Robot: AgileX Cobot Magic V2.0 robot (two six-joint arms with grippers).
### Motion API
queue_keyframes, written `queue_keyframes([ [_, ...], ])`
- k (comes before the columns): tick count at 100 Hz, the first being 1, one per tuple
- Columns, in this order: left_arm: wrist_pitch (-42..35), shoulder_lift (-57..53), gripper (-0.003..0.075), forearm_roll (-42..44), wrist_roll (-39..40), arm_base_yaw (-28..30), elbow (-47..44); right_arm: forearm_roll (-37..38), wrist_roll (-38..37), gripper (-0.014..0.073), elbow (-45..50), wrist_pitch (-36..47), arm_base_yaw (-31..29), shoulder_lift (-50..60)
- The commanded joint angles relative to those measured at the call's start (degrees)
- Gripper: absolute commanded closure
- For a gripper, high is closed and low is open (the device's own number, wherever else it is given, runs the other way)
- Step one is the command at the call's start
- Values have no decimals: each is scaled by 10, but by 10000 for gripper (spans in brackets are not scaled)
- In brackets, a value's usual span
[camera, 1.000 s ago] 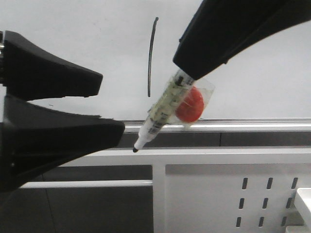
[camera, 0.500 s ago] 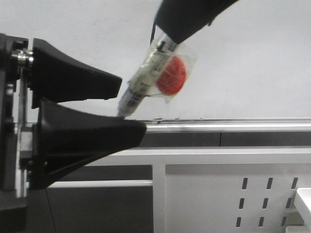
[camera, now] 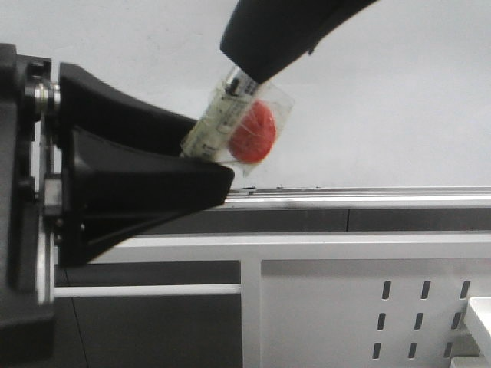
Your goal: Write number 1 on whiteboard
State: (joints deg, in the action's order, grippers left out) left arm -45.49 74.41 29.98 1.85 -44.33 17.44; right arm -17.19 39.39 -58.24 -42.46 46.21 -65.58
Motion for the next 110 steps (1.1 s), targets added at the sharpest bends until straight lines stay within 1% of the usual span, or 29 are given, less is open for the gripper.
queue_keyframes([
  [1, -44, -8, 731, 6, -1, -1, 16, -8, 4, 663, -20, 30, 0, 9],
  [35, -44, -8, 731, 5, -1, -1, 16, -8, 4, 663, -20, 31, 0, 9],
  [43, -44, -8, 731, -1, -1, -1, 16, -7, 4, 662, -20, 42, 0, 9],
  [49, -44, -8, 732, -13, -1, -1, 16, 2, 4, 644, -20, 45, 0, 9],
  [54, -44, -8, 736, -24, -1, -1, 16, 11, 4, 586, -20, 46, 0, 9],
  [59, -45, -8, 740, -39, -1, -1, 16, 16, 4, 482, -20, 49, 0, 9],
  [62, -46, -8, 740, -49, -1, -1, 14, 16, 4, 382, -20, 54, 0, 9],
  [63, -46, -8, 740, -55, -1, -1, 14, 16, 4, 360, -20, 55, 0, 9],
  [64, -46, -8, 740, -58, -1, -1, 14, 16, 4, 314, -20, 58, 0, 9],
  [66, -47, -8, 740, -67, -1, -1, 14, 16, 4, 269, -20, 61, 0, 9],
  [67, -47, -8, 740, -70, -1, -1, 13, 16, 4, 225, -20, 64, 0, 9],
  [71, -47, -8, 740, -87, -1, -1, 13, 18, 4, 105, -20, 75, 0, 9],
  [76, -48, -8, 740, -106, -1, -1, 13, 22, 4, 11, -20, 89, 0, 11],
  [78, -48, -8, 740, -112, -1, -1, 13, 22, 4, -8, -20, 95, 0, 11],
  [89, -49, -8, 740, -128, -1, -1, 10, 22, 4, -8, -20, 120, 0, 16],
  [93, -51, -8, 740, -133, -1, -1, 8, 22, 4, 8, -20, 125, -1, 20],
  [99, -61, -8, 740, -164, -1, -1, -5, 22, 4, 38, -20, 123, -6, 27],
  [106, -99, -8, 740, -221, -1, -1, -29, 22, -4, 64, -20, 110, -16, 37],
  [110, -134, -8, 740, -256, -1, -1, -47, 22, -16, 71, -20, 101, -24, 44],
])
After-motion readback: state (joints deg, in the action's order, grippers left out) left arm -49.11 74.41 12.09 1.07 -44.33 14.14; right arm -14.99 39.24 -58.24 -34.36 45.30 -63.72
